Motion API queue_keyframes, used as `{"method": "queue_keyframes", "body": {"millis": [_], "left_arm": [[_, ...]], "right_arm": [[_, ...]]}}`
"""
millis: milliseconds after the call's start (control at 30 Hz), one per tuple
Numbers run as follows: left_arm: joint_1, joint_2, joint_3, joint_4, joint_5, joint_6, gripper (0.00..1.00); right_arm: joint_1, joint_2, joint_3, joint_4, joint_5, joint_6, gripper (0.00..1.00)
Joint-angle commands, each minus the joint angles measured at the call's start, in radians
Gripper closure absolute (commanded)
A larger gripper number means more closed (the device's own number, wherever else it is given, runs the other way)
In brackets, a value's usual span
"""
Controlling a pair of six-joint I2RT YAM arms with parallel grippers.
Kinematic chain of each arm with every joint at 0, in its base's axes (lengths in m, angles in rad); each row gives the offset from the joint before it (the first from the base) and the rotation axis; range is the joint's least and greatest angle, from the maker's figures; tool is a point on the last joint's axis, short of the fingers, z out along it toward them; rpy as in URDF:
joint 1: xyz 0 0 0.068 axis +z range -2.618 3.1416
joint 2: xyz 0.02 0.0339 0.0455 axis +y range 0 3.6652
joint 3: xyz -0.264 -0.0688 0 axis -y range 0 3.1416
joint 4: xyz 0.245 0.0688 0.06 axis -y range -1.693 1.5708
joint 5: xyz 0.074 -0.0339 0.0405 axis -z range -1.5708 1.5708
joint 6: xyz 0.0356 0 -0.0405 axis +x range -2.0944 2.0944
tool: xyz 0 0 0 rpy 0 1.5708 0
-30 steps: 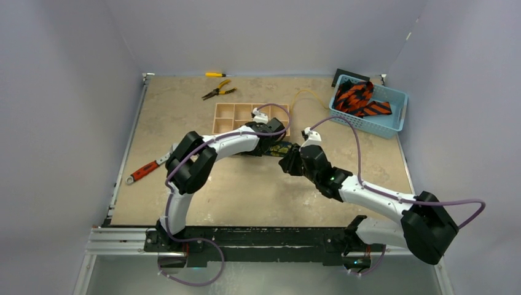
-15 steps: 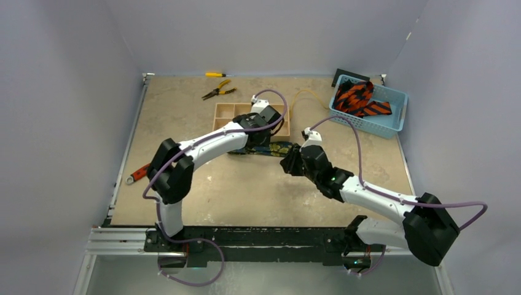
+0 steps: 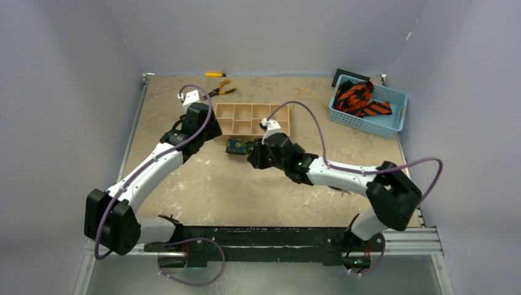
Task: Roll the ties
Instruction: Roll the tie at the center of the board.
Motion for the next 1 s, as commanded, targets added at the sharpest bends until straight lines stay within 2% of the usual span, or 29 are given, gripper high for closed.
{"method": "queue_keyframes", "body": {"millis": [0,200,300,633,967], "left_arm": [[0.05,-0.02,-0.045,0.192,0.178,0.048,0.43],[0.135,0.081,-0.053,0.322,0.38,0.079,0.46],[0.146,0.132,-0.04,0.368,0.458,0.089,0.48],[0.156,0.169,-0.077,0.408,0.469,0.121,0.49],[0.173,0.215,-0.071,0.409,0.498,0.12,0.49]], "right_arm": [[0.007,0.148,0.169,0.03,-0.065,-0.008,0.73],[-0.007,0.344,0.347,-0.01,-0.176,0.063,0.75],[-0.035,0.397,0.369,0.01,-0.185,0.128,0.76],[-0.145,0.45,0.379,0.024,-0.176,0.183,0.77],[-0.182,0.48,0.353,0.027,-0.187,0.185,0.77]]}}
